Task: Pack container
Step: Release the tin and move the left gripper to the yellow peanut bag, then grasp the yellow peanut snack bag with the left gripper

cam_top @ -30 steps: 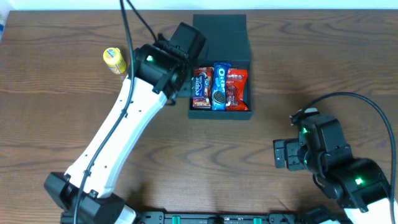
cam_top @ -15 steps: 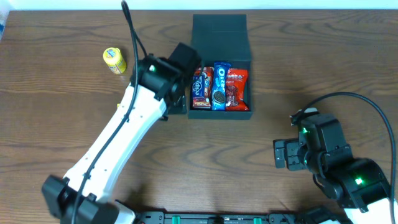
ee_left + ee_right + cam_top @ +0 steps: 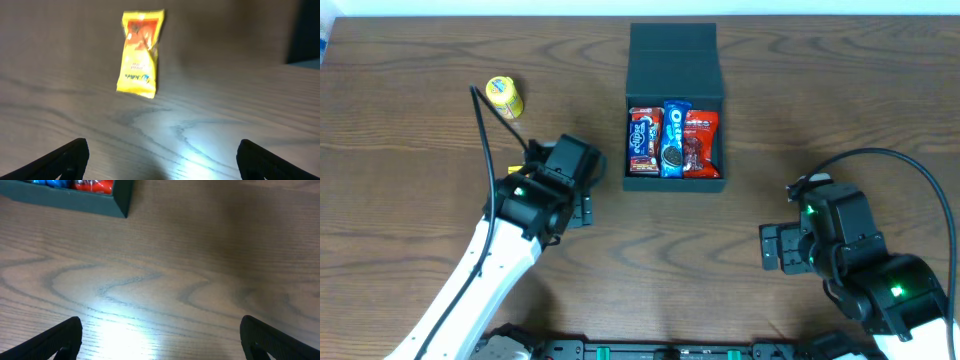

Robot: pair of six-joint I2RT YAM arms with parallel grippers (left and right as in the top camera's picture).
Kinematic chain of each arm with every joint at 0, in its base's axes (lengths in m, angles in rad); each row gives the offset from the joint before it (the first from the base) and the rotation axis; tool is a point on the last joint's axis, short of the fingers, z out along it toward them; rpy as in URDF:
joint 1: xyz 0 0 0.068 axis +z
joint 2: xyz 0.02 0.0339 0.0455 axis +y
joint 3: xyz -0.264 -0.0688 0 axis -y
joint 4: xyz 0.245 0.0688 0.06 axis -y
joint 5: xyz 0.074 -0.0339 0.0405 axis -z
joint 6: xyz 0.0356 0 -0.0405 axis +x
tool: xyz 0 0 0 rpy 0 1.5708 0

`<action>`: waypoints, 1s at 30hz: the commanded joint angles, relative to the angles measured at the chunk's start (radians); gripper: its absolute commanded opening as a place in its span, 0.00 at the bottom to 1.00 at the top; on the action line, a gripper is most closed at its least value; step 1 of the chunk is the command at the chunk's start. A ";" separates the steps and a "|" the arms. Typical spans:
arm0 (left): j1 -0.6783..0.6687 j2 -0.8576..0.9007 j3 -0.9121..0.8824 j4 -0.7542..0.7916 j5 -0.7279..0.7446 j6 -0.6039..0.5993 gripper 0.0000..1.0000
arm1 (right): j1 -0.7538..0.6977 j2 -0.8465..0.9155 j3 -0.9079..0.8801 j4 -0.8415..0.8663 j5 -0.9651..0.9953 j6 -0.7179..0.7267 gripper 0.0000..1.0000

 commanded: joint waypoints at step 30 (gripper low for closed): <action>0.320 0.409 -0.063 0.320 0.075 0.333 0.96 | -0.006 -0.002 0.002 -0.002 -0.001 0.011 0.99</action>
